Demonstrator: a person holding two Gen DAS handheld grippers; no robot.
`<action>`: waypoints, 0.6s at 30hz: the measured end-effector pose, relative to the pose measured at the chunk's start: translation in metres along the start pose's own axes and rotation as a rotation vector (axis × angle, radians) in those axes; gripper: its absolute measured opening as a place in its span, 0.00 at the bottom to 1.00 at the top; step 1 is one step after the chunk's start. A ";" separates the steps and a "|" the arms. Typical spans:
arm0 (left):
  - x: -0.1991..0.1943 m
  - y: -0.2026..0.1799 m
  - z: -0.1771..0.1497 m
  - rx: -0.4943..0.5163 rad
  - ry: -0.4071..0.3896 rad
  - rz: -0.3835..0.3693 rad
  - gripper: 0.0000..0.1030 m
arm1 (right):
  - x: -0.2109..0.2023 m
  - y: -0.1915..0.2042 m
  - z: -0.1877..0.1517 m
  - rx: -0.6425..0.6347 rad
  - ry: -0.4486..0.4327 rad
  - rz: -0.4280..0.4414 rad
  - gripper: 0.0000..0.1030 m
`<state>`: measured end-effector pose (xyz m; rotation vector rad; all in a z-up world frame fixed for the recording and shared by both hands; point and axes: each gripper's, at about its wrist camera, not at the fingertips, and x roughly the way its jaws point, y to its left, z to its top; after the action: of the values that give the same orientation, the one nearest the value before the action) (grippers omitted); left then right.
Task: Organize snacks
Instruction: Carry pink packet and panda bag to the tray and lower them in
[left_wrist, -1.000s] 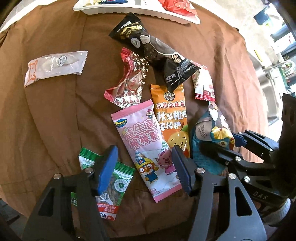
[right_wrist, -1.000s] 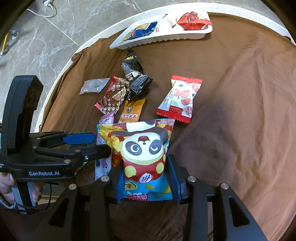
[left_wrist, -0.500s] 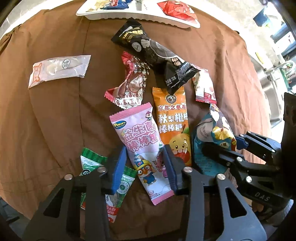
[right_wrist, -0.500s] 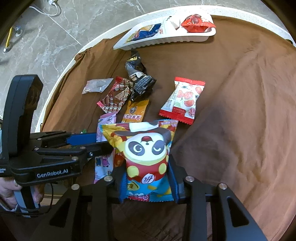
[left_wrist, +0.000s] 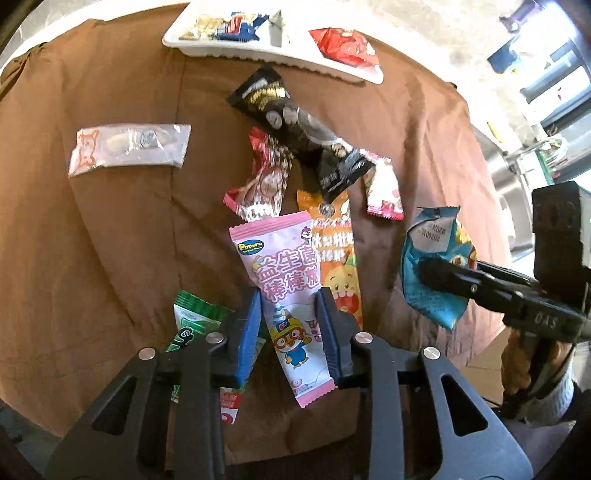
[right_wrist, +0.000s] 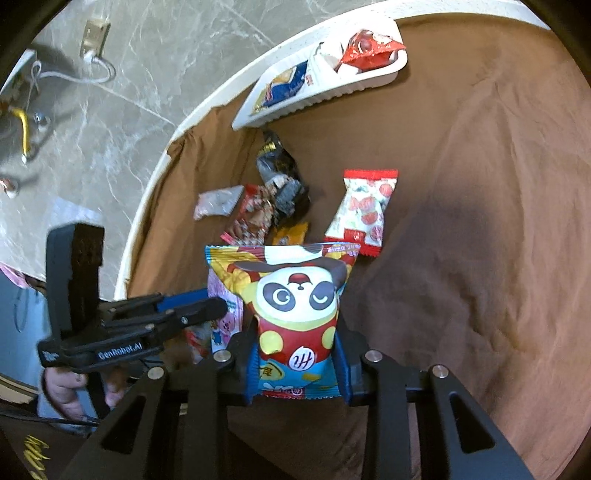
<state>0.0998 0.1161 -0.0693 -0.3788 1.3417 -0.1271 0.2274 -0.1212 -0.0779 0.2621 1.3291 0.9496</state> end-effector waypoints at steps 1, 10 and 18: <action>-0.003 0.001 0.002 -0.004 -0.002 -0.012 0.28 | -0.001 0.001 0.003 0.003 -0.006 0.014 0.34; -0.037 0.015 0.043 0.001 -0.085 -0.049 0.28 | -0.003 0.007 0.048 0.001 -0.053 0.045 0.34; -0.052 0.049 0.109 -0.006 -0.152 -0.041 0.28 | 0.002 0.012 0.107 -0.037 -0.100 -0.001 0.34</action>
<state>0.1868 0.1992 -0.0190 -0.4134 1.1851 -0.1261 0.3184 -0.0759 -0.0426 0.2766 1.2193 0.9471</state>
